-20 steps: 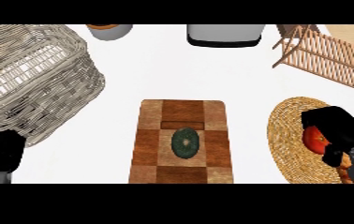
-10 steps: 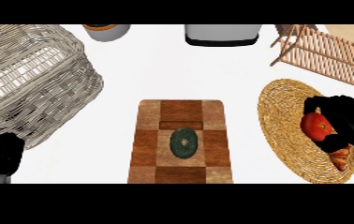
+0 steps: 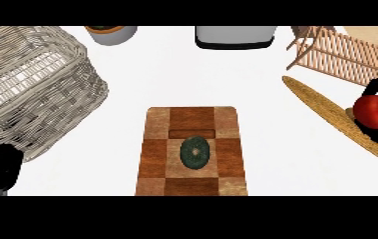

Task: Pick the tomato from the placemat and place it in the tiered shelf

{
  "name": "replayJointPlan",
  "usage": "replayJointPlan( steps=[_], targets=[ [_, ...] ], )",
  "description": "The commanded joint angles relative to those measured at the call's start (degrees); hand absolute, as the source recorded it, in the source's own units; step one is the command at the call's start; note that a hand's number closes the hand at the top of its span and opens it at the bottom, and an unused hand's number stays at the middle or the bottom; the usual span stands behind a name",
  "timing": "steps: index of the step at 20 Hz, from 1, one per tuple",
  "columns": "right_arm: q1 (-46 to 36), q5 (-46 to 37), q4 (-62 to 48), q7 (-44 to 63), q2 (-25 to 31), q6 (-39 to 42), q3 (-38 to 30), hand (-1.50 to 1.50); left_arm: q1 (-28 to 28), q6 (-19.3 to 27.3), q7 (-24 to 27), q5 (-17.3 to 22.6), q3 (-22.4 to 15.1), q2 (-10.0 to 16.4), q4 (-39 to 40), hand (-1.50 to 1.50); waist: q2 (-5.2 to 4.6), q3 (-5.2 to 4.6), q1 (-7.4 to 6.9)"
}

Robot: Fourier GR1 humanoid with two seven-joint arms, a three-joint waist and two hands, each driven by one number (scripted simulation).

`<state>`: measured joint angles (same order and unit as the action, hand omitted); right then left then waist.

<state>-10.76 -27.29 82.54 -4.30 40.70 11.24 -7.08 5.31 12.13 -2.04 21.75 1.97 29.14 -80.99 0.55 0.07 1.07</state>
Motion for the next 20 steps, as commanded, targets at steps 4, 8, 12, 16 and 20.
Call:
replayJointPlan(
  steps=[4,8,12,16,20],
  targets=[
    [1.06,18.96,2.43,1.88,4.44,11.66,-15.12,1.5,0.58,-3.47,0.23,-2.76,-4.89,0.12,-1.65,0.0,0.03,-0.1,1.54],
    [0.12,28.41,4.96,8.68,5.65,15.32,-22.91,1.5,-0.11,-4.25,1.33,-2.05,-3.51,0.69,-0.28,0.0,0.0,-0.16,1.66],
    [0.39,34.34,5.75,11.75,10.76,18.84,-30.55,1.5,-0.23,-3.81,1.13,-3.18,-4.96,-0.26,-0.16,0.0,-0.13,-0.12,1.29],
    [-1.36,38.94,9.62,19.74,11.06,18.52,-32.69,1.5,-2.22,-3.2,0.54,-3.92,-5.22,-0.67,-0.4,0.0,-0.31,-0.15,0.33],
    [-4.67,39.54,4.96,22.91,17.05,17.46,-37.03,1.5,-1.44,-5.39,1.18,-3.14,-4.25,0.67,-0.02,0.0,-0.41,-0.14,-0.37]
  ],
)
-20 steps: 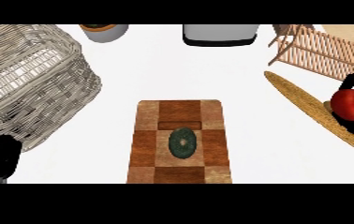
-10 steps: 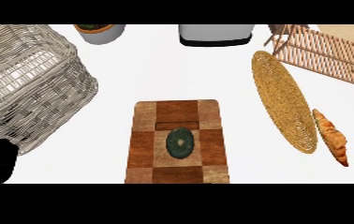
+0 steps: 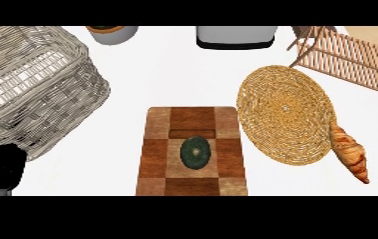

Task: Pick the tomato from the placemat and place it in the tiered shelf

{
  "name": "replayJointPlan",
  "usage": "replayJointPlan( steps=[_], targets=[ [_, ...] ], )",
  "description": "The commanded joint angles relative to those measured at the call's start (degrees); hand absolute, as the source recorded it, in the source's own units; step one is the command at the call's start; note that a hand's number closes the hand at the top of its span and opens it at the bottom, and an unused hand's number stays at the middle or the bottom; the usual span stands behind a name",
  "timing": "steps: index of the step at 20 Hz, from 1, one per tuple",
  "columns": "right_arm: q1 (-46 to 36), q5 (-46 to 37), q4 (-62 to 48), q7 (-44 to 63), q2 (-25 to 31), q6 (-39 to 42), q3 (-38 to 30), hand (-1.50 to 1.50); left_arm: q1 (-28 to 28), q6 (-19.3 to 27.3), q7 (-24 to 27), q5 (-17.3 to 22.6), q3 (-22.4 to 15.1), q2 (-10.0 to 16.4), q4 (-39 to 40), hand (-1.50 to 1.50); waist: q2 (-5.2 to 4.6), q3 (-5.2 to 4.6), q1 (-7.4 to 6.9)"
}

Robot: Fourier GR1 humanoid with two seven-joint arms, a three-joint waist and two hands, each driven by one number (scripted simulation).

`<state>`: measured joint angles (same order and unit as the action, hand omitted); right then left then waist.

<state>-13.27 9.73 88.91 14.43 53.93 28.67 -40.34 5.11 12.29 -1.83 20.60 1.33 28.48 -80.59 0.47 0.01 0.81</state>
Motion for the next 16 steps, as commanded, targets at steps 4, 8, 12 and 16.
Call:
replayJointPlan(
  steps=[4,8,12,16],
  targets=[
    [-3.09,-6.35,-4.49,2.07,8.98,-2.68,-1.49,1.5,0.59,-6.92,1.97,-1.35,-3.59,1.09,-1.66,0.0,-0.57,-0.04,-1.42],
    [-6.64,-6.03,-11.69,-0.15,13.83,-0.3,-0.19,1.5,-5.48,-4.77,-1.45,-2.58,-4.63,-0.13,0.83,0.0,-0.79,-0.04,-1.07],
    [-10.99,-10.79,-16.88,-3.1,13.78,-5.02,5.81,1.5,-5.61,-5.76,-2.01,-2.59,-3.74,1.4,-0.25,0.0,-0.94,-0.01,-2.17],
    [-13.1,-14.44,-18.5,-2.92,12.79,-8.8,9.89,1.5,-3.86,-3.82,0.32,-4.84,-6.59,-2.43,-0.19,0.0,-0.91,-0.02,-2.24]
  ],
)
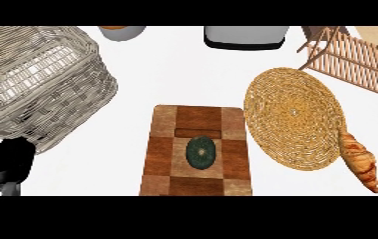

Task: Pick the tomato from the placemat and place it in the tiered shelf

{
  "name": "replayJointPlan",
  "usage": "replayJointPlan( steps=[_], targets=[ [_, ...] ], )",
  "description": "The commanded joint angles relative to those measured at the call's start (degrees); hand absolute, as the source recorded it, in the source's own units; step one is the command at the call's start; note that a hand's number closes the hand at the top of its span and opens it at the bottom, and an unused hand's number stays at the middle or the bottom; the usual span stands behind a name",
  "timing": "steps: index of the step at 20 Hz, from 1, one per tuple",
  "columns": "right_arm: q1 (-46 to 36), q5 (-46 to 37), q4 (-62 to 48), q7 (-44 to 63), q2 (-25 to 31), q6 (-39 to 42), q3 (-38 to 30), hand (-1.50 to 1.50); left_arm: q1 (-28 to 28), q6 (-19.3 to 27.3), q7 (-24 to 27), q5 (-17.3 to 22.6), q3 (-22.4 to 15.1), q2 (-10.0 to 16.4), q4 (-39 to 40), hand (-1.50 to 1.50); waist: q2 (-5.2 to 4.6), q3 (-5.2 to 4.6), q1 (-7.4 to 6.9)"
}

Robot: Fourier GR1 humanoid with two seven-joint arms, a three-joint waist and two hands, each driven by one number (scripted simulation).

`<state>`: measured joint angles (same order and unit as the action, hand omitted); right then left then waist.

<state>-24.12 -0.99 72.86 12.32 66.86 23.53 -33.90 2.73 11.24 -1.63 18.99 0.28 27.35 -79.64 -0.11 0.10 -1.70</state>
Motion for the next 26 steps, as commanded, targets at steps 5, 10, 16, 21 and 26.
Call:
replayJointPlan(
  steps=[5,10,16,21,26],
  targets=[
    [-7.95,-7.99,-12.14,-5.35,2.76,-4.31,8.5,1.5,-2.0,-5.78,1.47,-1.84,-3.94,-0.12,1.39,0.0,-0.59,-0.13,-0.43],
    [-14.06,-12.58,-18.43,-7.62,-0.29,-8.99,13.66,1.5,-2.28,-3.87,-0.08,-3.2,-5.07,-0.91,-0.84,0.0,-0.56,-0.09,-0.85],
    [-18.77,-14.19,-29.39,-13.11,-3.71,-11.14,14.45,1.5,-6.56,-6.34,-1.9,-1.16,-2.61,1.49,2.1,0.0,-0.77,-0.05,-0.33],
    [-23.04,-16.31,-37.94,-11.28,-5.4,-15.79,13.89,1.5,-4.33,-4.98,0.34,-2.6,-4.25,-0.9,1.8,0.0,-0.93,-0.05,-0.74],
    [-23.11,-21.7,-43.05,-17.54,-5.78,-17.55,17.94,-1.5,-4.65,-6.49,-1.59,-1.44,-2.92,1.48,0.78,0.0,-0.94,0.03,-0.68]
  ],
)
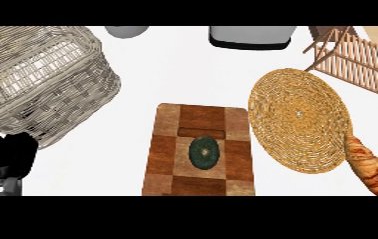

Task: Pick the tomato from the placemat and place it in the tiered shelf

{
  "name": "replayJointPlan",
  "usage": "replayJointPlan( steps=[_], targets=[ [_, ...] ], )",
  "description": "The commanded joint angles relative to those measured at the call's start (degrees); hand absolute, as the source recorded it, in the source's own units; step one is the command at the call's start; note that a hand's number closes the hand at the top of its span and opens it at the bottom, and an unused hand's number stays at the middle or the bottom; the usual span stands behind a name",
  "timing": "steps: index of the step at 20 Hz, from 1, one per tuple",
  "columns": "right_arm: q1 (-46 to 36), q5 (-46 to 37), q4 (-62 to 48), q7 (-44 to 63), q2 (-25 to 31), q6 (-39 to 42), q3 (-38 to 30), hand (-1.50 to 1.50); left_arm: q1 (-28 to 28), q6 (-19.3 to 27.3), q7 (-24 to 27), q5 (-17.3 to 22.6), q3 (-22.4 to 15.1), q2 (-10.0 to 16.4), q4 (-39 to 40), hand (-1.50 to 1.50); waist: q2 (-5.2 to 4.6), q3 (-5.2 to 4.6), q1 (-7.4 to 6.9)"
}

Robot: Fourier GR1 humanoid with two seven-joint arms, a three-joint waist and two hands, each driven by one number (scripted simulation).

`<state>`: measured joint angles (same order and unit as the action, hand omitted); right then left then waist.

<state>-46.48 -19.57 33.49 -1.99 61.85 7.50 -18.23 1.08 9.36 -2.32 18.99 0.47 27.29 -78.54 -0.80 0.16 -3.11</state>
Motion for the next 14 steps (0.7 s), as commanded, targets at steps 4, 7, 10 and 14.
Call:
replayJointPlan(
  steps=[4,7,10,14],
  targets=[
    [-6.02,-4.35,-7.66,-4.55,-0.48,-1.84,2.44,-1.5,-2.67,-3.72,-0.01,-2.44,-3.91,0.61,-0.8,0.0,-0.29,-0.02,0.2],
    [-6.82,-1.97,-10.51,-7.85,-1.32,-1.94,-0.34,-1.5,-0.47,-4.85,3.28,-1.94,-3.6,-0.76,1.84,0.0,-0.19,-0.05,0.7],
    [-6.43,0.4,-13.69,-10.34,-0.89,-0.85,-3.16,-1.5,-0.91,-3.48,-0.03,-2.37,-4.36,0.09,-1.98,0.0,-0.09,0.09,0.96],
    [-10.86,3.81,-16.59,-6.19,-1.18,2.59,-6.34,-1.5,-1.25,-1.84,0.7,-3.62,-5.51,-1.57,-1.14,0.0,-0.09,0.01,1.27]
  ],
)
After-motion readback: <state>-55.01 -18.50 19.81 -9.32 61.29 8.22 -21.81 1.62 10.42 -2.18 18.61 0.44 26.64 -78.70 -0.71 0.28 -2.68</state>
